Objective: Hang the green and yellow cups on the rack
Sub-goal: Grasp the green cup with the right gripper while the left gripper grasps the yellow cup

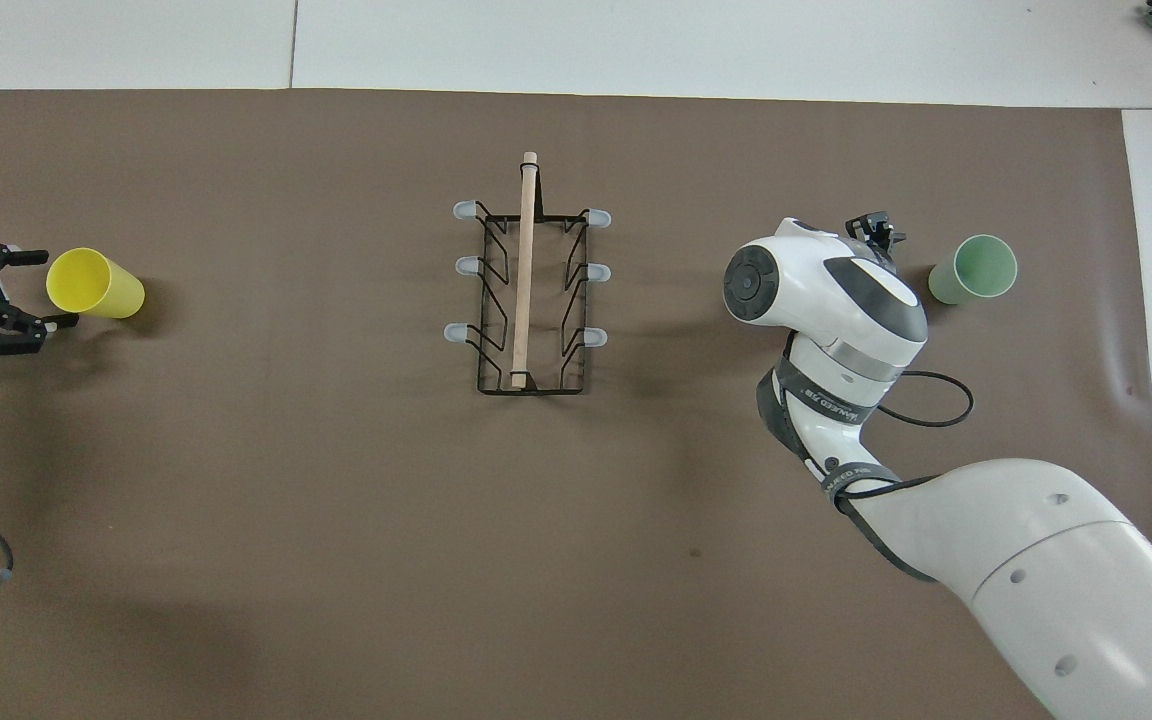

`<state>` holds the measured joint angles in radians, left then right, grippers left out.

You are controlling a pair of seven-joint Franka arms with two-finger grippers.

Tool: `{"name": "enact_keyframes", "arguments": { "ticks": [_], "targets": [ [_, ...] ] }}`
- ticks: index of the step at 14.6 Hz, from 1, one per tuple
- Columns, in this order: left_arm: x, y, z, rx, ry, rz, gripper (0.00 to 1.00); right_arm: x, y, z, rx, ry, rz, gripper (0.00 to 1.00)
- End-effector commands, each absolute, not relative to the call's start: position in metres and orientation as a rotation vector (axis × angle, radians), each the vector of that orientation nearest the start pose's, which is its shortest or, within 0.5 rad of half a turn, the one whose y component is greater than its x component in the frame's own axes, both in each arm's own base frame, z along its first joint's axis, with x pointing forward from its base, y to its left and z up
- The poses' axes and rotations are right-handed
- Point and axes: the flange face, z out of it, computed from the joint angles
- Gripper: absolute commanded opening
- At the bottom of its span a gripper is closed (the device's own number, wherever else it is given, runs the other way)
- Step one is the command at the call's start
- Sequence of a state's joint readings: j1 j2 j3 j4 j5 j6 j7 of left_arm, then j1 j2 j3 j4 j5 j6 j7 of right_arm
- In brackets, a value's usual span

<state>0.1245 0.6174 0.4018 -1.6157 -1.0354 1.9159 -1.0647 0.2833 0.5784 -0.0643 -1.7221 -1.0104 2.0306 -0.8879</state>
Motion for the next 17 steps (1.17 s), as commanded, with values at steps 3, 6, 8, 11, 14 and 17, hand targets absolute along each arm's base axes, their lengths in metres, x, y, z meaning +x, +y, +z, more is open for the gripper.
{"name": "enact_keyframes", "arguments": {
  "ticks": [3, 6, 8, 11, 14, 17],
  "targets": [
    [0.608, 0.229, 0.269, 1.192, 2.096, -0.495, 1.00, 0.637, 0.074, 0.235, 1.374, 1.794, -0.637, 1.00],
    [0.613, 0.205, 0.262, 1.187, 2.063, -0.458, 1.00, 0.631, 0.067, 0.229, 1.287, 1.817, -0.642, 1.00],
    [0.615, 0.199, 0.260, 1.188, 2.063, -0.440, 1.00, 0.630, 0.057, 0.225, 1.240, 1.831, -0.641, 1.00],
    [0.624, 0.184, 0.261, 1.216, 2.074, -0.378, 1.00, 0.630, 0.044, 0.224, 1.227, 1.822, -0.649, 1.00],
    [0.628, 0.180, 0.272, 1.267, 2.029, -0.338, 0.33, 0.631, 0.032, 0.223, 1.253, 1.780, -0.638, 1.00],
    [0.637, 0.163, 0.282, 1.334, 1.986, -0.280, 0.00, 0.632, 0.021, 0.224, 1.276, 1.744, -0.624, 1.00]
  ]
}}
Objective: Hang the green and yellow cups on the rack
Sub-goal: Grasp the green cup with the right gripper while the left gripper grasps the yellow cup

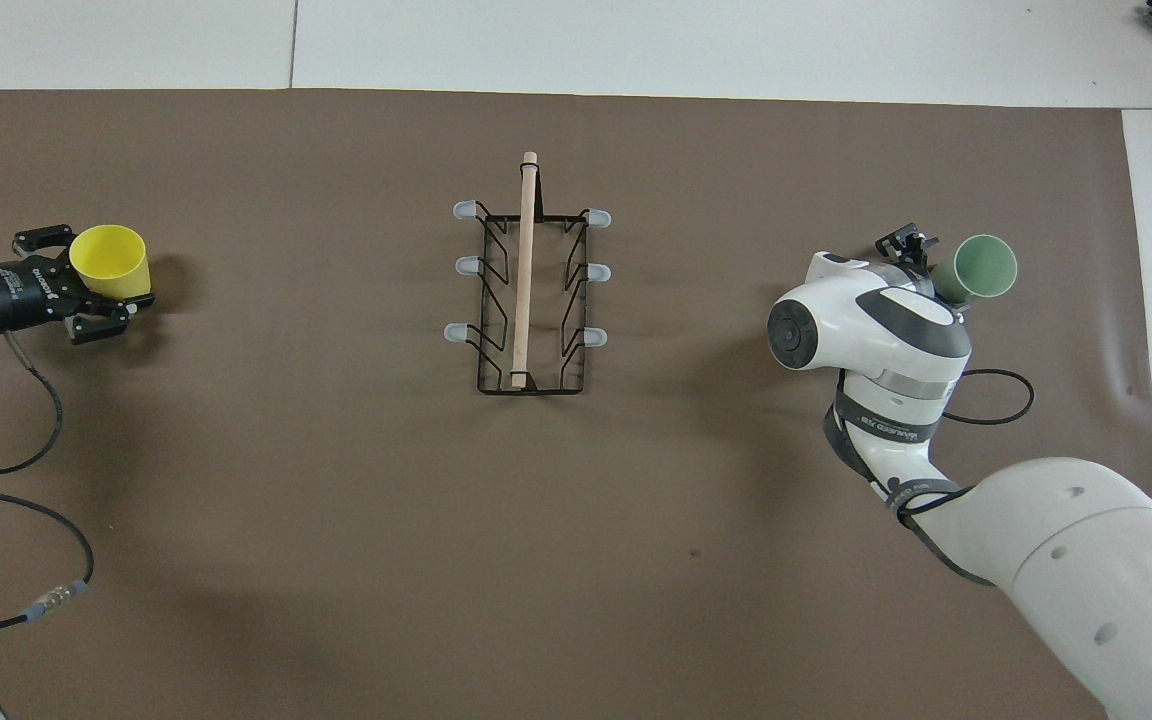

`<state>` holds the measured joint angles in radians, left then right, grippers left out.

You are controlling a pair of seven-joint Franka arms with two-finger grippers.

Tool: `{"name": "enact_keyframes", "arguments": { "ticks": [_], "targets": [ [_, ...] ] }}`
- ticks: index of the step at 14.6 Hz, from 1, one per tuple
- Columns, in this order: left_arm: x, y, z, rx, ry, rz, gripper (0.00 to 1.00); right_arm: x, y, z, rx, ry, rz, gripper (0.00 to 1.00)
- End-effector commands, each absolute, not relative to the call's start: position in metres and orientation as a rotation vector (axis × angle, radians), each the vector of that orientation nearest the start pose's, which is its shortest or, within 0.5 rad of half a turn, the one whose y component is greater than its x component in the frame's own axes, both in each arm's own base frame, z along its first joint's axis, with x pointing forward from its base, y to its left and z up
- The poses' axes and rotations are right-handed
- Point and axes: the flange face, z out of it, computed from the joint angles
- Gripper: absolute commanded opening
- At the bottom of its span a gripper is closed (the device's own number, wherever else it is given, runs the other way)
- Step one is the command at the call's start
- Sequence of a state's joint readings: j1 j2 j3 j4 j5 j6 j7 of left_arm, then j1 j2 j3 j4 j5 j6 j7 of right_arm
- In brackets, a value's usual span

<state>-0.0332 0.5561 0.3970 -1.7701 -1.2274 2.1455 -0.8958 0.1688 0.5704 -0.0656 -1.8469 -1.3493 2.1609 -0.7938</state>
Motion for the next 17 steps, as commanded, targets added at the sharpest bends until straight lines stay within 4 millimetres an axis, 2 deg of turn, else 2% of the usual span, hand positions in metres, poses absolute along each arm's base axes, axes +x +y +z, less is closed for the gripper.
{"name": "enact_keyframes", "arguments": {
  "ticks": [1, 4, 5, 6, 7, 8, 9, 11, 13, 15, 17],
  "targets": [
    [0.640, 0.162, 0.292, 1.339, 1.975, -0.257, 0.00, 0.633, 0.017, 0.225, 1.284, 1.737, -0.622, 1.00],
    [0.652, 0.157, 0.321, 1.388, 1.927, -0.214, 0.00, 0.633, 0.018, 0.224, 1.249, 1.748, -0.614, 1.00],
    [0.656, 0.156, 0.332, 1.435, 1.910, -0.188, 0.00, 0.632, 0.017, 0.222, 1.246, 1.751, -0.619, 0.78],
    [0.664, 0.156, 0.343, 1.456, 1.893, -0.162, 0.00, 0.629, 0.017, 0.219, 1.233, 1.761, -0.623, 0.47],
    [0.670, 0.155, 0.351, 1.474, 1.882, -0.139, 0.00, 0.628, 0.015, 0.218, 1.224, 1.761, -0.627, 0.11],
    [0.675, 0.150, 0.360, 1.512, 1.868, -0.121, 0.00, 0.628, 0.013, 0.219, 1.224, 1.760, -0.628, 0.00],
    [0.678, 0.150, 0.370, 1.542, 1.858, -0.096, 0.00, 0.628, 0.013, 0.220, 1.223, 1.760, -0.628, 0.00],
    [0.681, 0.152, 0.377, 1.545, 1.862, -0.028, 0.00, 0.632, 0.014, 0.223, 1.217, 1.770, -0.619, 0.00],
    [0.687, 0.132, 0.385, 1.604, 1.851, 0.082, 0.00, 0.634, 0.016, 0.228, 1.233, 1.802, -0.598, 0.00],
    [0.685, 0.126, 0.408, 1.717, 1.816, 0.159, 0.00, 0.634, 0.022, 0.242, 1.411, 1.789, -0.555, 0.00],
    [0.682, 0.118, 0.423, 1.785, 1.783, 0.180, 0.00, 0.631, 0.050, 0.257, 1.623, 1.783, -0.467, 0.00]
  ]
}}
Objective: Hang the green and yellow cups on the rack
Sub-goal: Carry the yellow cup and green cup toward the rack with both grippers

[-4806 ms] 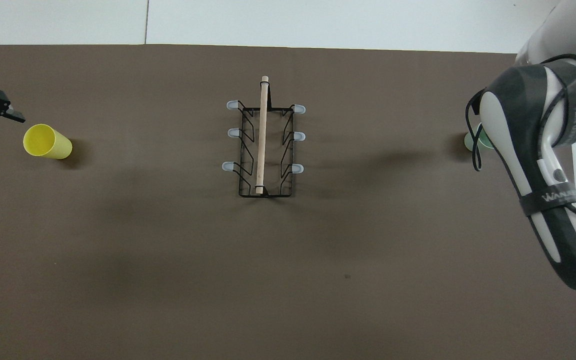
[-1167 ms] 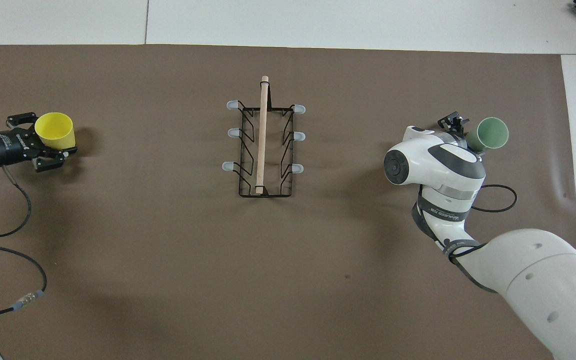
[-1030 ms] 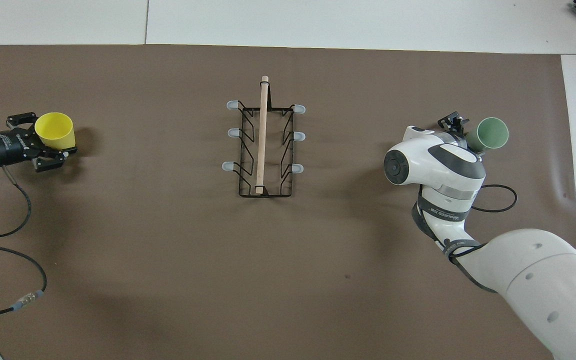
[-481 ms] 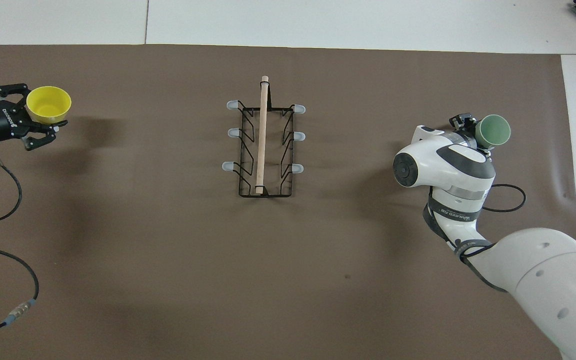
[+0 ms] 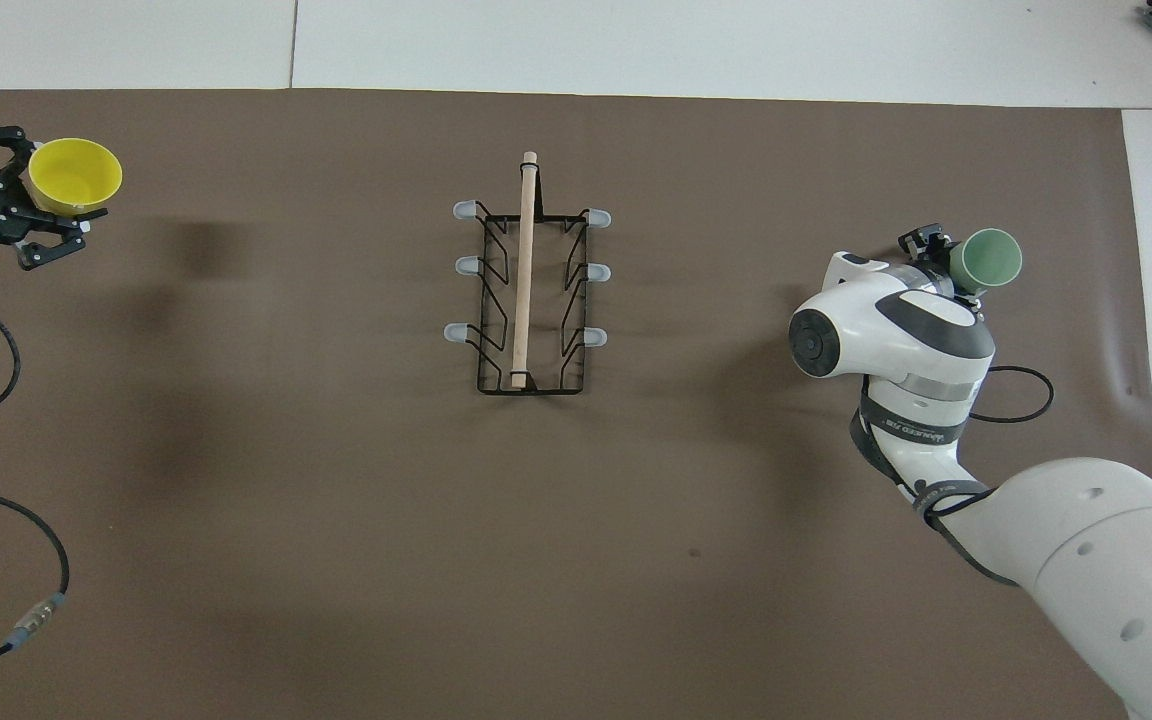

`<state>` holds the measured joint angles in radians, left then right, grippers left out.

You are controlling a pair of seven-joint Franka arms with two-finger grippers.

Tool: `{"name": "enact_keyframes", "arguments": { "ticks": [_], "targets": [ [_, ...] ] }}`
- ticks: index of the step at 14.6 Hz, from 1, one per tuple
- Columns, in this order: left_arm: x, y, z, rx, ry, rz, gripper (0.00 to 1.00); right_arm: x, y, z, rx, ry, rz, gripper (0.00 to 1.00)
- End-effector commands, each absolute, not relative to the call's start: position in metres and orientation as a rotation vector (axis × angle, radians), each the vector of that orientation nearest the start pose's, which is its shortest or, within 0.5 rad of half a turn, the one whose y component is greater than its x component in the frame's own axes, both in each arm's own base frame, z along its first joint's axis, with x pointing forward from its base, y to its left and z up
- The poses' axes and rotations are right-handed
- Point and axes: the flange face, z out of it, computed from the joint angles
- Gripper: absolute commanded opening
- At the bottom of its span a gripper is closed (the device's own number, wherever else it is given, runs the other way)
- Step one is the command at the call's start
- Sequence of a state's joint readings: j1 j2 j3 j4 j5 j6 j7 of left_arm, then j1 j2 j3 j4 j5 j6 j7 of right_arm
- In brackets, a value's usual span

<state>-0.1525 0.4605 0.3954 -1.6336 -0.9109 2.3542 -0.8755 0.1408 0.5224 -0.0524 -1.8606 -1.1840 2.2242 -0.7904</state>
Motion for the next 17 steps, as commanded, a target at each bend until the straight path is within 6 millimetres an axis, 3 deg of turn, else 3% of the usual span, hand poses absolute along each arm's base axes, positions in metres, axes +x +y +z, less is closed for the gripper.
{"name": "enact_keyframes", "arguments": {
  "ticks": [1, 4, 9, 11, 14, 17],
  "targets": [
    [0.679, 0.118, 0.430, 1.798, 1.771, 0.188, 0.00, 0.633, 0.058, 0.267, 1.721, 1.766, -0.420, 0.00],
    [0.673, 0.102, 0.457, 1.918, 1.705, 0.235, 0.00, 0.642, 0.068, 0.305, 1.985, 1.686, -0.276, 0.00],
    [0.665, 0.053, 0.495, 2.150, 1.551, 0.304, 0.00, 0.645, 0.098, 0.379, 2.355, 1.575, 0.027, 0.00],
    [0.661, 0.026, 0.507, 2.279, 1.463, 0.342, 0.00, 0.646, 0.112, 0.399, 2.423, 1.558, 0.124, 0.00],
    [0.649, -0.017, 0.514, 2.449, 1.336, 0.393, 0.00, 0.651, 0.139, 0.425, 2.523, 1.517, 0.454, 0.00],
    [0.638, -0.077, 0.513, 2.665, 1.180, 0.502, 0.00, 0.647, 0.174, 0.432, 2.687, 1.412, 0.787, 0.00]
  ]
}}
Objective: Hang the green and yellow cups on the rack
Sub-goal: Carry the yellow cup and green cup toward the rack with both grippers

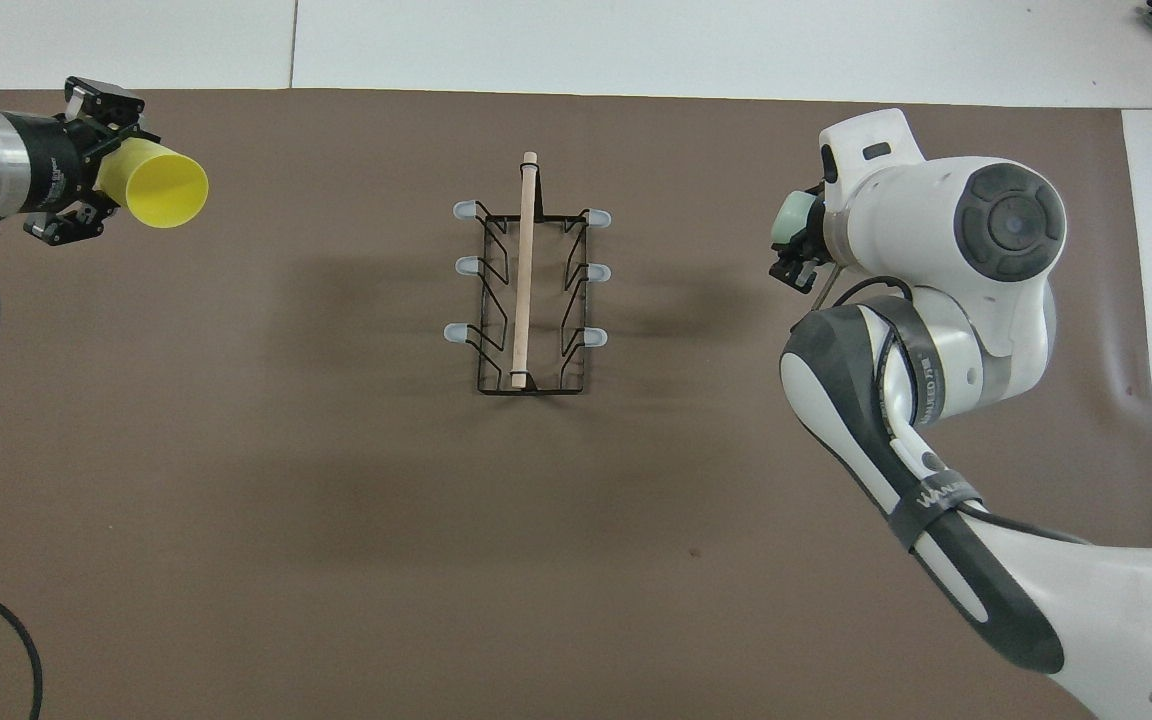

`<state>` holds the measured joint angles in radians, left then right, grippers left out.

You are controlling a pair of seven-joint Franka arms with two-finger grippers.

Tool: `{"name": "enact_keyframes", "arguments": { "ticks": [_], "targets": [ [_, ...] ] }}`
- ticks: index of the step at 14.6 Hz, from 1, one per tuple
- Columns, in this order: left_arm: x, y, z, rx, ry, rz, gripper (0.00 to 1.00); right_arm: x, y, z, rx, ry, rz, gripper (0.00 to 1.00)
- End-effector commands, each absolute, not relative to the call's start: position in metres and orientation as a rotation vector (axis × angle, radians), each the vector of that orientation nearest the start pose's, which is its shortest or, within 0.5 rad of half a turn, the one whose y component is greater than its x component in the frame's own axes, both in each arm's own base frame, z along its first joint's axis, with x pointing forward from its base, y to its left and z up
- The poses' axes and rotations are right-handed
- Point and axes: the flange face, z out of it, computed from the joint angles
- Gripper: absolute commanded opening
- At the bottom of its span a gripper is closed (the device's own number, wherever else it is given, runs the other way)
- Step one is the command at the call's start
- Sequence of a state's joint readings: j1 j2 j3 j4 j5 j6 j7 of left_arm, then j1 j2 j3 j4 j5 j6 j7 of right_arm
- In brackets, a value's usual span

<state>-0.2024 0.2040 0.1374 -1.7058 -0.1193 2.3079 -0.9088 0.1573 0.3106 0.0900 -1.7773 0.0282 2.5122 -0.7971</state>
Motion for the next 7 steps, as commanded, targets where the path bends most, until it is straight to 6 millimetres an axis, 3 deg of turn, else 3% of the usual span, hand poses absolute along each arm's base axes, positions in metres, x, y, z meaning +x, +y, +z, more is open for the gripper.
{"name": "enact_keyframes", "arguments": {
  "ticks": [1, 3, 7],
  "targets": [
    [0.633, -0.096, 0.510, -2.978, -1.260, -0.597, 0.00, 0.645, 0.181, 0.434, -2.678, -1.370, -0.841, 0.00],
    [0.615, -0.134, 0.500, -2.936, -1.098, -0.701, 0.00, 0.632, 0.204, 0.453, -2.610, -1.220, -0.948, 0.00],
    [0.574, -0.187, 0.470, -2.930, -0.931, -0.929, 0.00, 0.579, 0.242, 0.493, -2.451, -0.851, -1.122, 0.00]
  ]
}}
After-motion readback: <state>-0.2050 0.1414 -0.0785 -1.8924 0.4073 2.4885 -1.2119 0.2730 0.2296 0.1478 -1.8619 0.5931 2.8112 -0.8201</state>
